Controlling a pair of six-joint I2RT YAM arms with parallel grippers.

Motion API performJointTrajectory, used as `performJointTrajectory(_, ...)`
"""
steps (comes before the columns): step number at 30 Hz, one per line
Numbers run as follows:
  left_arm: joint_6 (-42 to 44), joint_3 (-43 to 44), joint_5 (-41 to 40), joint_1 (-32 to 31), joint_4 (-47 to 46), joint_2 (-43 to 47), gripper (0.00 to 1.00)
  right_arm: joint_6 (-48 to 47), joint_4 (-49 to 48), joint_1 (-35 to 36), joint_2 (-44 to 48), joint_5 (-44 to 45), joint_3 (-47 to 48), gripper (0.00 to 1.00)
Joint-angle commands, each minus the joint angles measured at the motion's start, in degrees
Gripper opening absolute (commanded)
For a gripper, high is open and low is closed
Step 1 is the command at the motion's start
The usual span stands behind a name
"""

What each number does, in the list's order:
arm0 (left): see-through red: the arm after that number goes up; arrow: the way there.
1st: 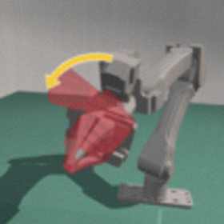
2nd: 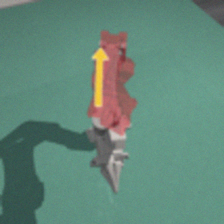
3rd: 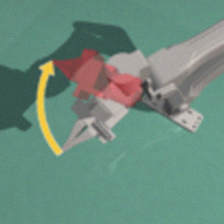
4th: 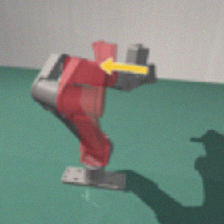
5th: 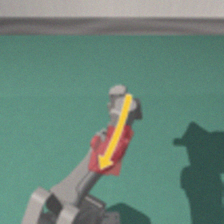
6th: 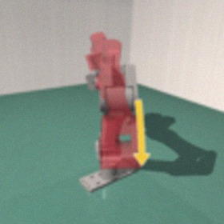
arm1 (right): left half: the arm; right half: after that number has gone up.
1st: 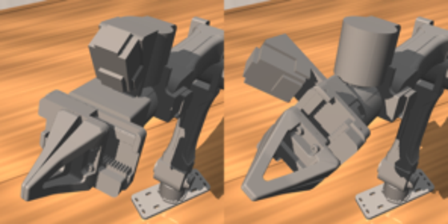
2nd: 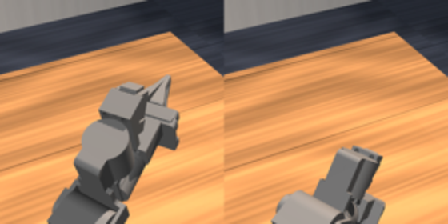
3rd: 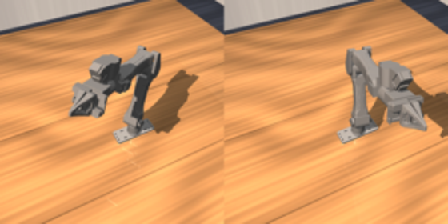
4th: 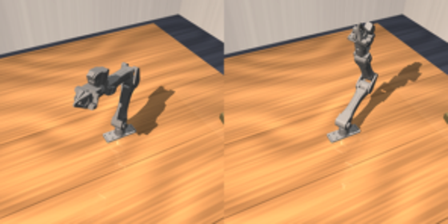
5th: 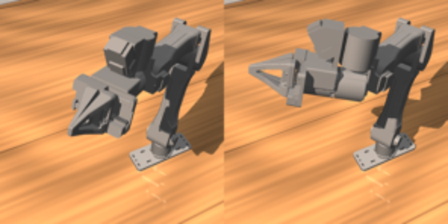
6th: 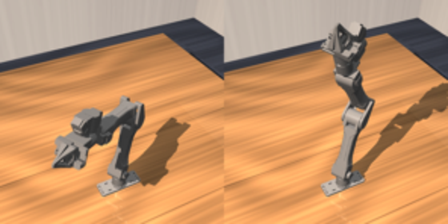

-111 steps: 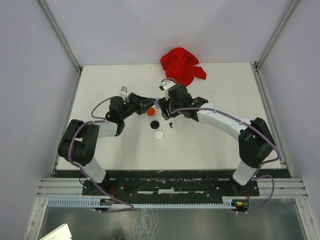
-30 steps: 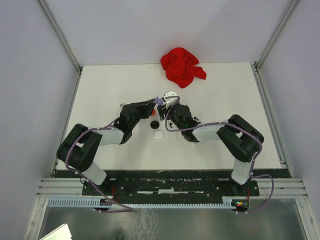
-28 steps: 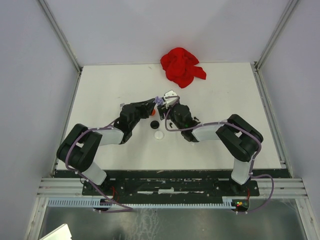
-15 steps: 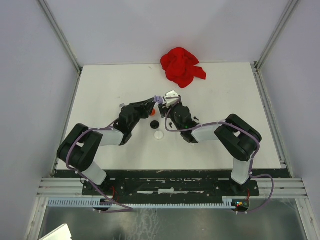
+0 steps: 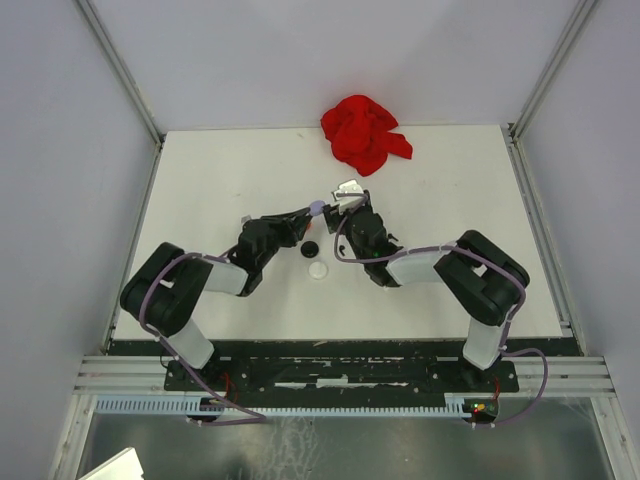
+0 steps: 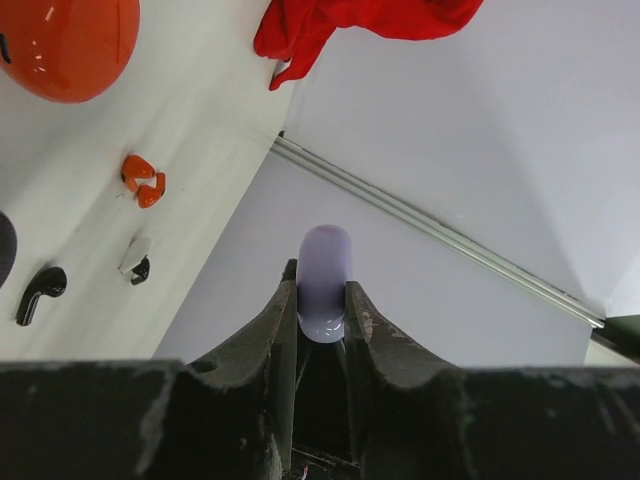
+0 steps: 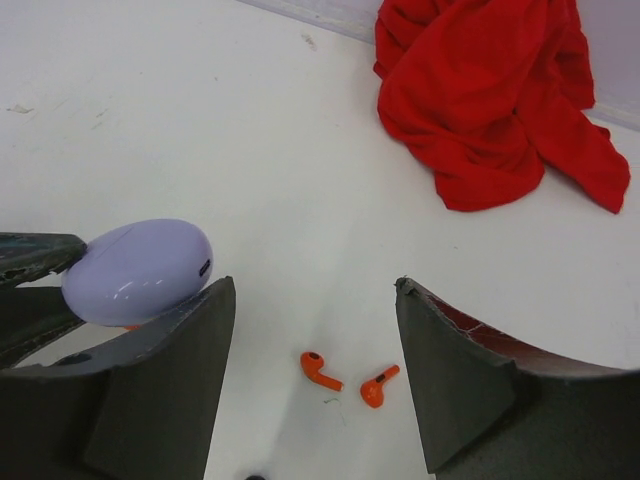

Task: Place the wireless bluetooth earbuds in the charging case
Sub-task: Close the charging case, then place the charging case at the center of the board.

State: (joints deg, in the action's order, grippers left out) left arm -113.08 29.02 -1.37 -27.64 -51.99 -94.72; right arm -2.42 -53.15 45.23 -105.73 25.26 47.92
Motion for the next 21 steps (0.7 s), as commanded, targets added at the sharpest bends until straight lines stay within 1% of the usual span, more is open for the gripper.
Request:
performJointTrajectory(1, 4.84, -0.51, 1.3, 2.62, -1.13, 1.12, 0.03, 3.54, 7.11, -0.25, 7.53, 7.25, 0.92, 0.74)
performJointTrajectory(3, 10.29, 1.25, 2.51, 5.42, 2.88, 1.9, 0.03, 6.56, 20.08, -1.03, 10.21, 6.64, 4.35, 0.77)
performJointTrajectory(6, 20.27, 3.93, 2.78, 8.68, 8.46, 2.54, 0.03, 11.96, 40.25, -3.16, 11.98, 1.41, 10.99, 0.8)
performJointTrajectory(8, 25.21, 5.32, 2.65, 10.17, 10.36, 2.28, 0.03, 14.38, 47.96, -4.55, 12.26, -3.29, 13.51, 0.81)
performJointTrajectory(13, 34.05, 8.46, 0.28, 10.93, 14.3, 0.49, 0.03, 14.92, 57.05, -5.68, 10.8, -14.77, 18.03, 0.81)
performJointTrajectory(19, 38.55, 10.51, -1.25, 11.6, 15.32, -2.07, 0.03, 14.8, 68.34, -5.72, 0.93, -23.75, 30.01, 0.79)
performJointTrajectory(21, 39.84, 10.98, -2.04, 11.79, 16.19, -2.3, 0.03, 15.45, 69.34, -5.7, -1.93, -25.02, 32.92, 0.79)
